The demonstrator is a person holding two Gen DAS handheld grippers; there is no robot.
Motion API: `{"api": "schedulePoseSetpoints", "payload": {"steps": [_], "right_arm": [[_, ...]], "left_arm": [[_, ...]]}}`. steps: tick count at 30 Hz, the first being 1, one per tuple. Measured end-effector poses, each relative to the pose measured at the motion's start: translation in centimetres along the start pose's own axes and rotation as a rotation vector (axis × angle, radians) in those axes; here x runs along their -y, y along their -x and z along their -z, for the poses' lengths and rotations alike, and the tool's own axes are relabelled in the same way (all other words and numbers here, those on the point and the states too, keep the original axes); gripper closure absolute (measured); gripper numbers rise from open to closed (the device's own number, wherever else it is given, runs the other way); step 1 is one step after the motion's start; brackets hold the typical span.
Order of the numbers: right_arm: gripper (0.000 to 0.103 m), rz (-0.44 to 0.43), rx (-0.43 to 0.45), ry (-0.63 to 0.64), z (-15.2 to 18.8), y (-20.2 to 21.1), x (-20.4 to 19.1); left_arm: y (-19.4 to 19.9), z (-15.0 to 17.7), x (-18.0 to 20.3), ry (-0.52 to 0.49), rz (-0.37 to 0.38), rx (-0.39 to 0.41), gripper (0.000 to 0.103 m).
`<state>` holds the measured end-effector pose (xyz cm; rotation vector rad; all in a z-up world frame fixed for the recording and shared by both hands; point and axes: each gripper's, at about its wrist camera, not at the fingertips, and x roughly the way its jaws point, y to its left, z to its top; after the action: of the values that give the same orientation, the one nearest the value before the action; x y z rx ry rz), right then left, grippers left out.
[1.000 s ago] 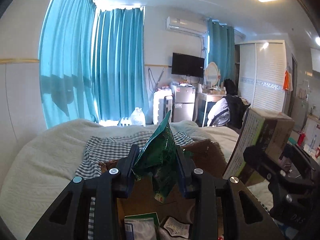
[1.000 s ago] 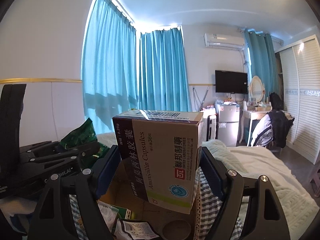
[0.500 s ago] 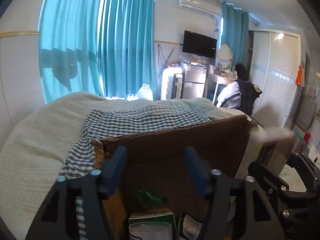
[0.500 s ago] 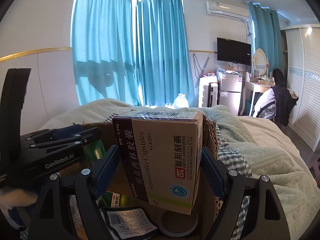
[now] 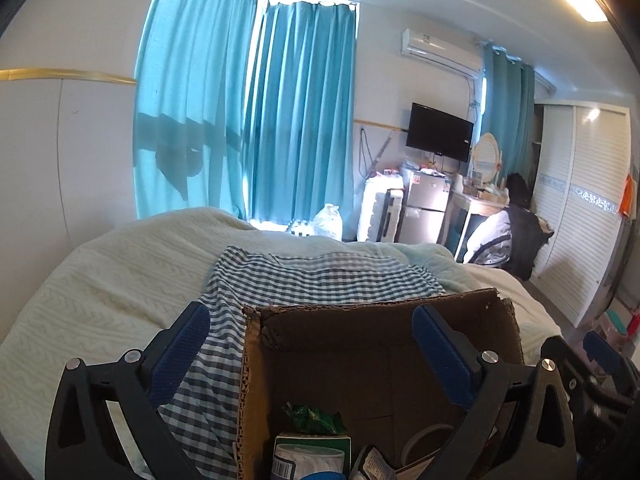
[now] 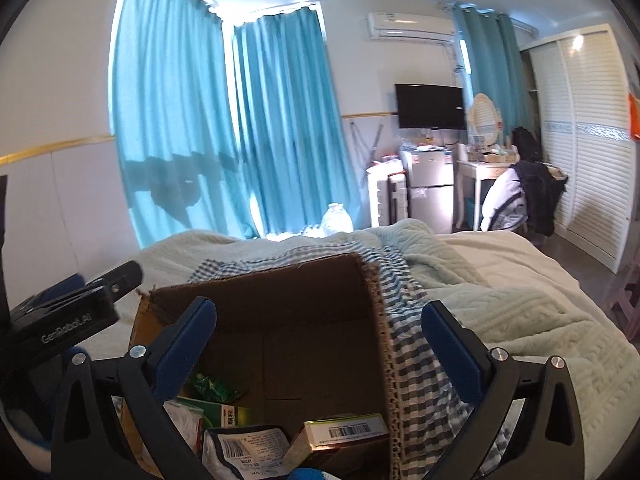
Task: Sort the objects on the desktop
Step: 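Drop the green packet and Amoxicillin box into the cardboard box with both tools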
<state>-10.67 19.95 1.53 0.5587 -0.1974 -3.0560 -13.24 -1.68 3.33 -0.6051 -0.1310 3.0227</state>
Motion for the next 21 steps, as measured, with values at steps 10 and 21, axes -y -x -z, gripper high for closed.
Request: {"api": "schedulePoseSetpoints", "payload": {"steps": [10,21], "right_arm": [[0.000,-0.002,-0.001,0.008,-0.4,2.9,-0.1],[0.000,-0.179,-0.022,0.038,1.1,5.9,-0.3]], "left_arm": [[2.4,0.2,-0.2,-0.038,0.036,-0.022,0.000],[6.4,0.6,-1.5,0.054,0.046,0.093,0.000]]}}
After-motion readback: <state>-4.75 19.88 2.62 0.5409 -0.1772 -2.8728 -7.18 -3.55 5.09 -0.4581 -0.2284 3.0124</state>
